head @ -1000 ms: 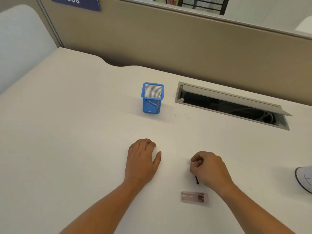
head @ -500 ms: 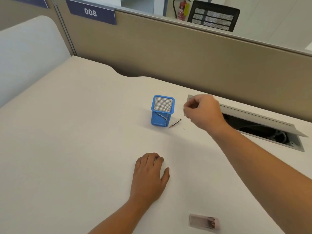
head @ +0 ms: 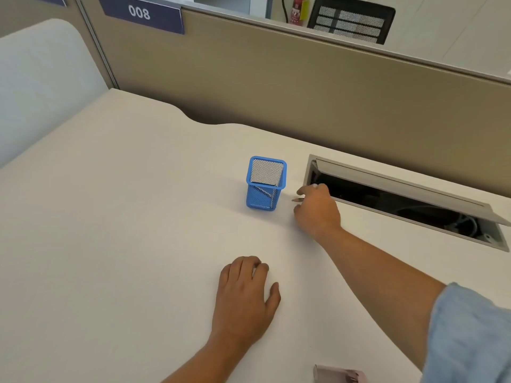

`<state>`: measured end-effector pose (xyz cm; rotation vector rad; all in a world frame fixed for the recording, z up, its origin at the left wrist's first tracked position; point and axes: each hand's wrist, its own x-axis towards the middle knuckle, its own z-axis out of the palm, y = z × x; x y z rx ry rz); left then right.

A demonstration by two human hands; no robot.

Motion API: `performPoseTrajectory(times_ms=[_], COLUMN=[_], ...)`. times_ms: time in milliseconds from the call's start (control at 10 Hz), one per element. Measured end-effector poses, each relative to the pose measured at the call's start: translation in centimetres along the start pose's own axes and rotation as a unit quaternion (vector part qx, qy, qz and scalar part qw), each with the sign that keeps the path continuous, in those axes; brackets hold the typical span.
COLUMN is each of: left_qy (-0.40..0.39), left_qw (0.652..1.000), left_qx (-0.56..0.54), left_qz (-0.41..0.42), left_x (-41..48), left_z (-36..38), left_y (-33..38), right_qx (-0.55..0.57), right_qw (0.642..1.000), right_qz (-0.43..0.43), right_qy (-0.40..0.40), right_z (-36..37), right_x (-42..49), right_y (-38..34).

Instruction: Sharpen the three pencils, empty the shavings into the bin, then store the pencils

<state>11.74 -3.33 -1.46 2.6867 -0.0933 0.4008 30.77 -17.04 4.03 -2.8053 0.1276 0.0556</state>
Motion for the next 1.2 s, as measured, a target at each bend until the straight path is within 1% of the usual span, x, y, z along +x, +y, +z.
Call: performPoseTrajectory(times_ms=[100, 200, 300, 400, 500, 600, 700, 800, 900, 1000, 1200], left_qy=[-0.006, -0.009, -0.01, -0.007, -0.007, -0.01, -0.01, -0.011, -0.017, -0.015, -0.006], left_qw=[1.0, 1.0, 1.0, 1.0, 1.0, 1.0, 1.0, 1.0, 1.0, 1.0, 1.0], left_qx=[0.003, 0.003, 0.003, 0.004, 0.003, 0.005, 0.006, 0.005, 0.005, 0.0, -0.01], left_qz=[-0.004, -0.003, -0.003, 0.001, 0.001, 0.0, -0.001, 0.0, -0.002, -0.003, 0.001], left_x=[0.0, 0.0, 0.0, 0.0, 0.1, 0.0, 0.1, 0.1, 0.2, 0.2, 0.3], left_z=[-0.1, -0.2, -0.3, -0.4, -0.4, -0.4, -0.5, -0.6, -0.8, -0.7, -0.6], left_y=[0.1, 0.2, 0.2, 0.2, 0.3, 0.3, 0.4, 0.4, 0.4, 0.4, 0.5], right_qx=[-0.084, -0.106, 0.018, 0.202, 0.343, 0.375, 0.321, 0.235, 0.184, 0.156, 0.205], right_qw=[0.996, 0.992, 0.998, 0.974, 0.928, 0.909, 0.927, 0.957, 0.972, 0.978, 0.97], right_qz=[-0.04, -0.07, -0.042, -0.035, -0.061, -0.093, -0.122, -0.122, -0.115, -0.116, -0.091], right_qy=[0.004, 0.014, 0.044, 0.1, 0.13, 0.156, 0.151, 0.114, 0.086, 0.072, 0.092], right_z=[-0.2, -0.4, -1.7, -4.2, -6.7, -7.4, -6.8, -5.6, -4.8, -4.4, -4.6], right_x=[0.5, 0.6, 1.0, 1.7, 1.7, 0.9, 0.3, 0.1, 0.0, 0.0, -0.5], right_y=[0.5, 0.4, -0.5, -2.2, -4.2, -5.2, -5.0, -4.6, -4.8, -4.9, -4.5])
